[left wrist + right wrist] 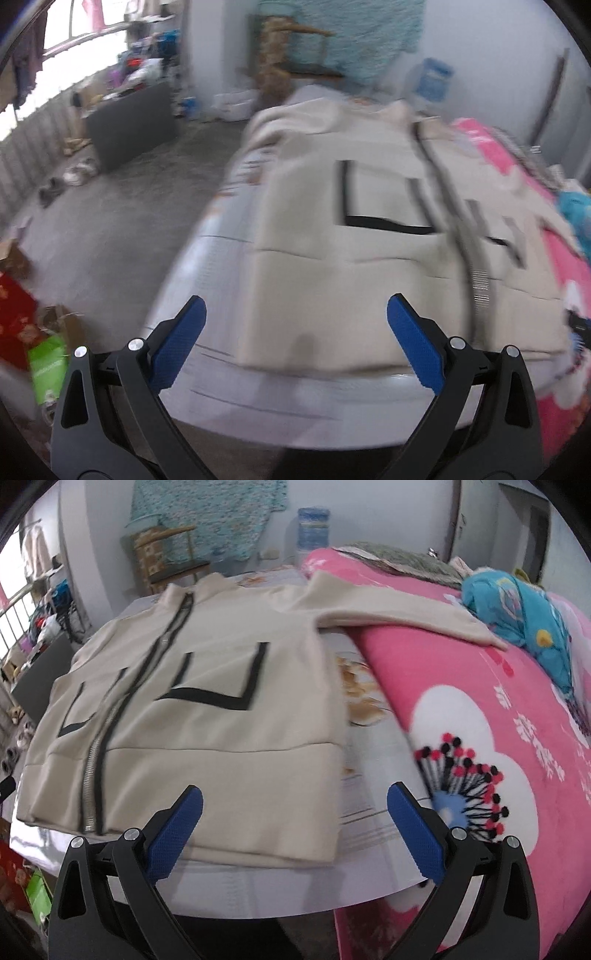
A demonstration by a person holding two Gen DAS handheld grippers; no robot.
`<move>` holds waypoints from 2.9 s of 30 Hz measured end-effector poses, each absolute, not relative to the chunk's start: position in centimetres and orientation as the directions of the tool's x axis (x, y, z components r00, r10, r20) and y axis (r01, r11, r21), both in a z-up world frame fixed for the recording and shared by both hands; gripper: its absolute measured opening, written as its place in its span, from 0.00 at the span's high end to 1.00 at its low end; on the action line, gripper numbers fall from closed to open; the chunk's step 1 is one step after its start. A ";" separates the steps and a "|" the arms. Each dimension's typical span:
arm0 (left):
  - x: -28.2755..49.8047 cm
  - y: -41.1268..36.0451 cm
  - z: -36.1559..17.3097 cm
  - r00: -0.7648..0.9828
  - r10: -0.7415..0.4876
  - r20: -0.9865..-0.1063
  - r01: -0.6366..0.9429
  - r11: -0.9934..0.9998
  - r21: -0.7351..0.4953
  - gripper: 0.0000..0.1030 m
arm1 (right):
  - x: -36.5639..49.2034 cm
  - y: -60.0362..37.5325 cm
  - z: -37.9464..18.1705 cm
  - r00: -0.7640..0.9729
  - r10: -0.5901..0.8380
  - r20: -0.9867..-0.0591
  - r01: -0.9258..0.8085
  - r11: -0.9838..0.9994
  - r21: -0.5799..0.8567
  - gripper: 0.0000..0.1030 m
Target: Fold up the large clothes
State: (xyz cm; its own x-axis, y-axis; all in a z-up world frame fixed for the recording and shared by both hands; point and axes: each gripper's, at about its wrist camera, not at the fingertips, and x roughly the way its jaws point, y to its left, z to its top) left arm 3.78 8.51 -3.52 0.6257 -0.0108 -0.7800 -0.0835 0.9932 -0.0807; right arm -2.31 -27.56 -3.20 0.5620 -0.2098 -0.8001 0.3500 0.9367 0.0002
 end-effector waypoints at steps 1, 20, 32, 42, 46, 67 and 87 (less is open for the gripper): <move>4.3 9.1 -3.9 0.619 0.011 -0.785 -0.104 0.992 -0.069 0.08 | -2.2 -28.1 -3.4 0.558 -0.202 -0.805 0.352 0.936 0.009 0.08; 7.5 9.0 -6.6 0.567 0.037 -0.823 -0.103 0.994 -0.026 0.83 | -1.0 -30.1 -7.0 0.519 -0.124 -0.846 0.293 0.955 0.040 0.84; 2.5 8.1 -1.6 0.625 -0.013 -0.780 -0.007 1.000 -0.022 0.96 | -3.2 -31.7 -1.9 0.593 -0.090 -0.800 0.256 0.963 0.082 0.95; -3.9 9.7 -2.8 0.568 -0.042 -0.822 -0.042 0.996 -0.079 0.95 | -8.5 -31.2 -2.6 0.541 -0.096 -0.835 0.247 0.968 0.049 0.93; -3.6 10.6 -3.2 0.559 -0.039 -0.828 -0.070 0.993 -0.093 0.89 | -8.6 -30.1 -2.8 0.493 -0.207 -0.845 0.255 0.963 -0.087 0.80; 13.9 32.3 -7.6 0.626 -0.427 -0.653 -0.326 0.618 -0.716 0.19 | 7.5 -10.6 -1.4 0.552 0.095 -0.828 -0.216 0.976 -0.032 0.22; 25.4 29.7 -32.5 0.518 -0.811 -0.271 -0.672 -0.190 -0.716 0.46 | 14.2 -13.8 -6.4 0.430 0.149 -0.890 -0.028 0.988 0.152 0.22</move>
State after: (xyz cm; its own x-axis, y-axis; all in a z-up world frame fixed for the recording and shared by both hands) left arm 25.36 29.70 -32.45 0.5182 -0.8113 -0.2706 -0.6718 -0.1903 -0.7159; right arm 14.23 -13.77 -6.42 0.4299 0.1494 -0.8904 -0.0284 0.9880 0.1521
